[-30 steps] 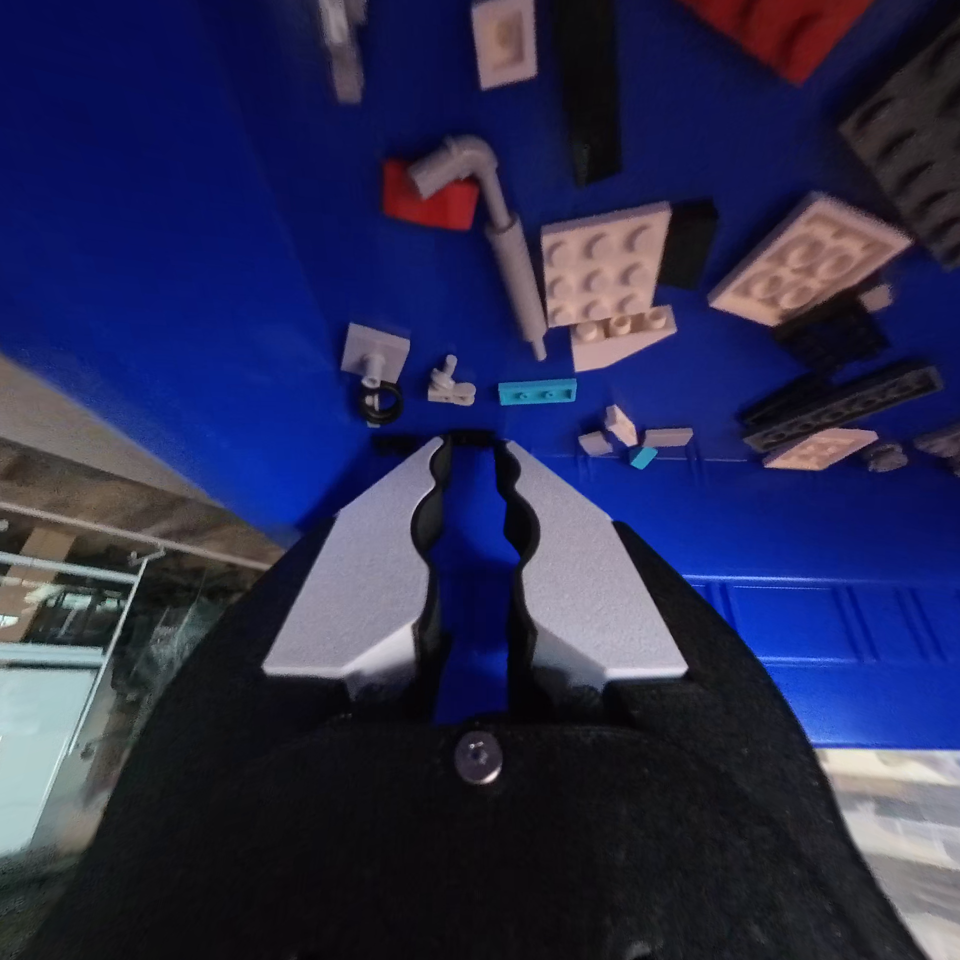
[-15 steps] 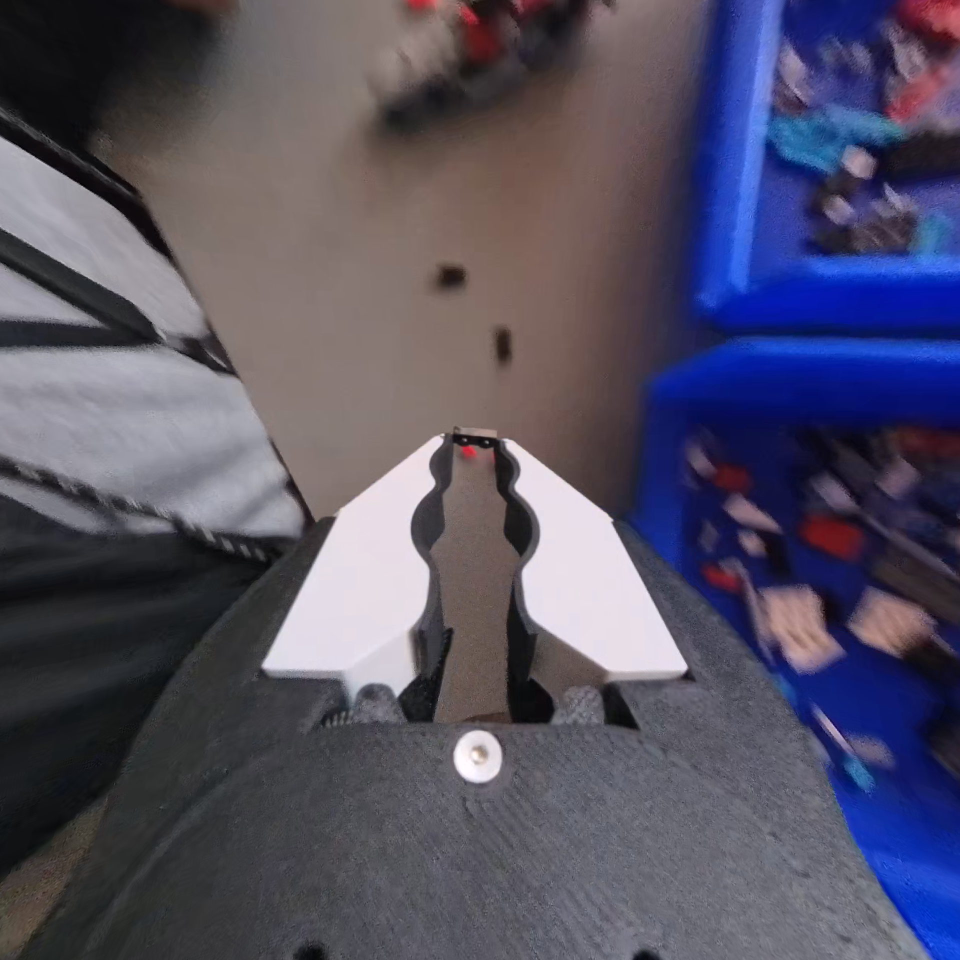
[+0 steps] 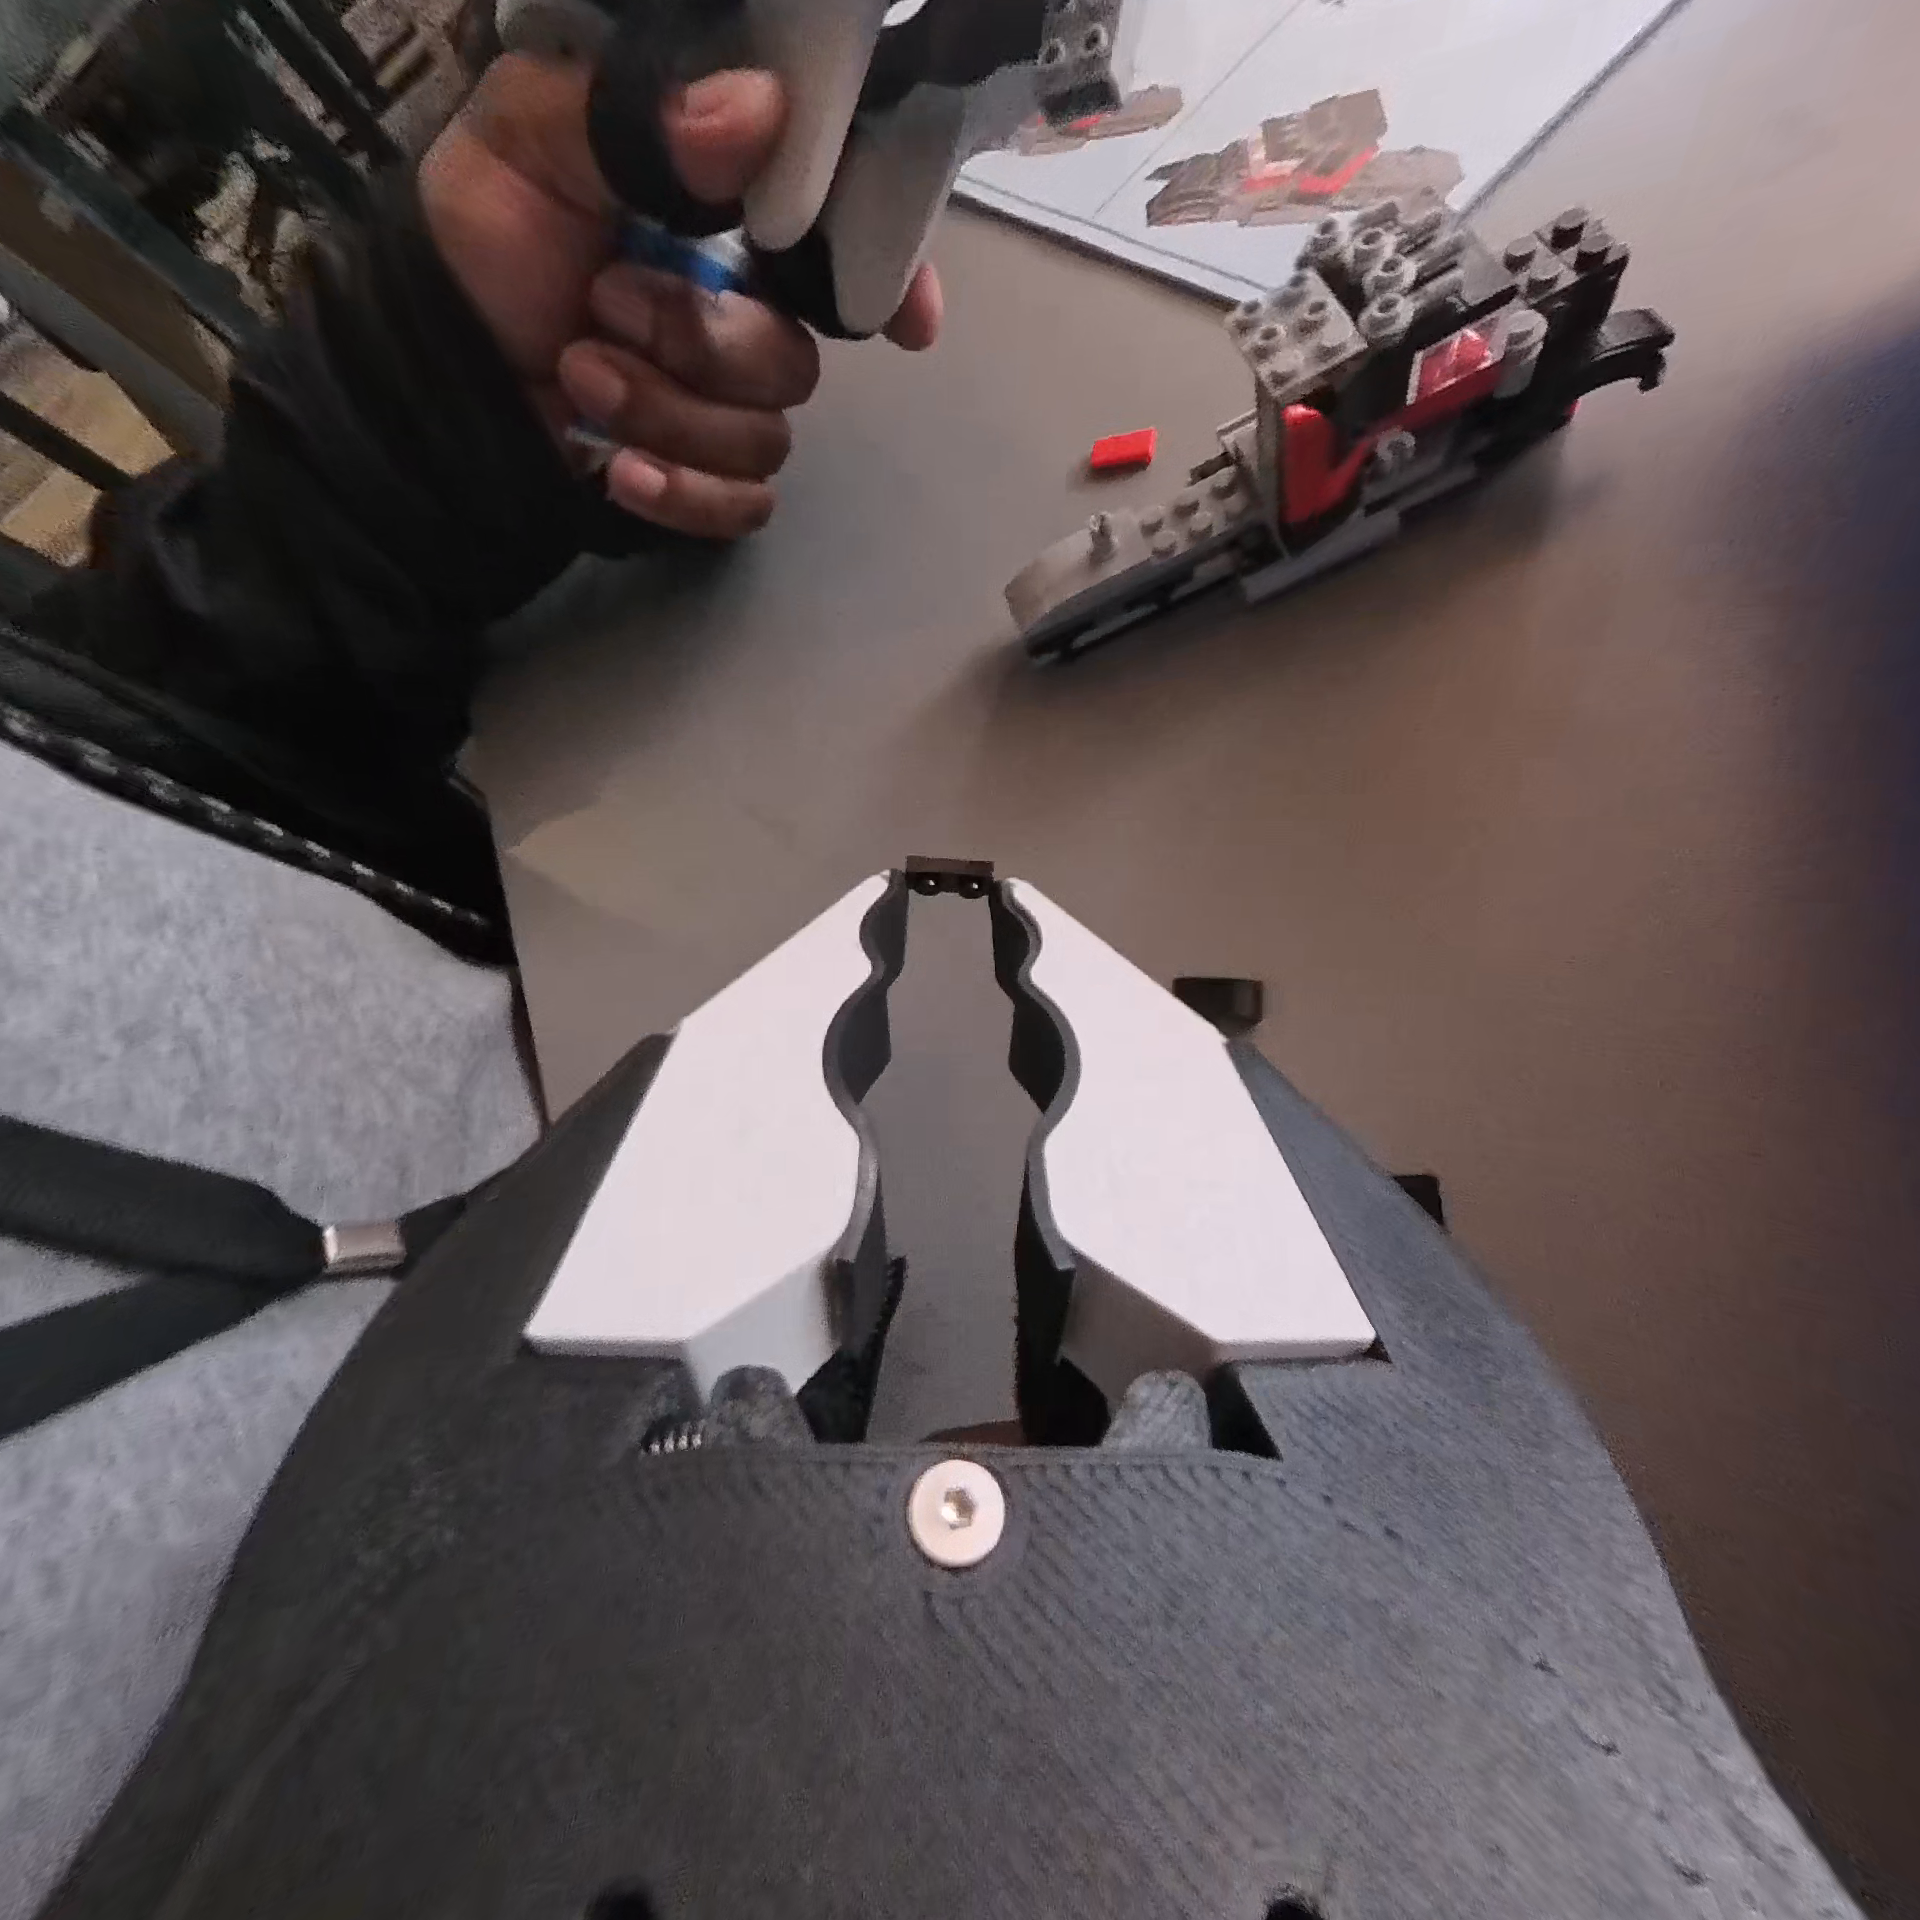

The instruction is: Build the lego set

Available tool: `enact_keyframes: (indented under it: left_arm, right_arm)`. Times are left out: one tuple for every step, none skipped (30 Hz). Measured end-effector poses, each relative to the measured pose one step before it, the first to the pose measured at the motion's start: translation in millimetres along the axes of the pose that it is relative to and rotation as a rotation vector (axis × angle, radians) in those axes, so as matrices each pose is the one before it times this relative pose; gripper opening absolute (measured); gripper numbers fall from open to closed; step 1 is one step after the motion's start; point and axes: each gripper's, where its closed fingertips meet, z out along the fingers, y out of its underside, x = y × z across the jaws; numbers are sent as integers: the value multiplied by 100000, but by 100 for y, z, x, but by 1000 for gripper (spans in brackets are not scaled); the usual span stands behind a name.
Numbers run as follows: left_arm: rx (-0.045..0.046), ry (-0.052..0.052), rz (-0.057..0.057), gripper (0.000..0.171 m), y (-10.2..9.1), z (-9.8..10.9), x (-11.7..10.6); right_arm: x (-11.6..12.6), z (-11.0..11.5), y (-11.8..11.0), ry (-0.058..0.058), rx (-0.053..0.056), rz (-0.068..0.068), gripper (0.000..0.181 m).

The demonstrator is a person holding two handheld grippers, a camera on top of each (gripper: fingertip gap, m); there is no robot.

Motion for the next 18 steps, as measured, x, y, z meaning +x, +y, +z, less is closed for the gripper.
enact_keyframes:
  left_arm:
    - [148, -658, -419, 11, -50, 35, -134]
    - [173, -698, -362, 11, -45, 23, -127]
    - [194, -710, -146, 11, -35, 13, -104]
    - [183, -890, 86, 11, -17, 13, -115]
    - [122, -943, 274, 11, 2, 16, -109]
    - [33, -866, 383, 11, 28, 31, -88]
    - [-54, -884, 335, 11, 27, 38, -92]
    - [-40, -928, 305, 11, 25, 39, -96]
    - [-7, -872, 298, 11, 14, 33, -91]
    - [-7, -671, 244, 11, 23, 34, -76]
    - [26, -669, 180, 11, 12, 15, -75]
    - [74, -669, 89, 11, -3, 18, -84]
    - [116, -553, 58, 11, -14, 0, -70]
    - [131, -408, 118, 11, -10, 8, -50]
    - [67, -535, 33, 11, 3, 4, -71]
    - [15, -625, -55, 11, 2, 16, -92]
    - [-88, -504, -112, 11, 2, 31, -87]
    - [-300, -412, -323, 11, 28, 46, -82]
  right_arm:
    - [299, 127, 116, 1438, 250, -20, 16]
    - [256, 114, 164, 1253, -92, -430, 16]
    - [155, 96, 85, 686, 385, -531, 16]
    - [29, 70, 23, -88, 692, -244, 16]
    - [22, 18, 17, -236, 374, 173, 17]
    - [9, -82, -109, -56, 775, -334, 18]
    - [41, -111, -187, 21, 1308, -285, 19]
    - [78, -99, -109, -90, 895, 681, 20]
    - [-28, -97, -53, -913, 576, 782, 21]
    - [-137, -157, -136, -1385, 1140, 311, 21]
    - [-75, -216, -141, -775, 1280, 290, 21]
    - [-52, -268, -164, -396, 1420, -71, 21]
    - [-104, -329, -176, -589, 1675, -291, 21]
    - [-110, -405, -249, -708, 2379, -17, 21]
    - [34, -469, -268, -103, 2700, 890, 21]
    - [29, -541, -328, -478, 3354, 838, 21]
    - [5, -658, -479, -666, 4848, 836, 21]
    - [195, -778, -483, 195, 5071, 2373, 21]
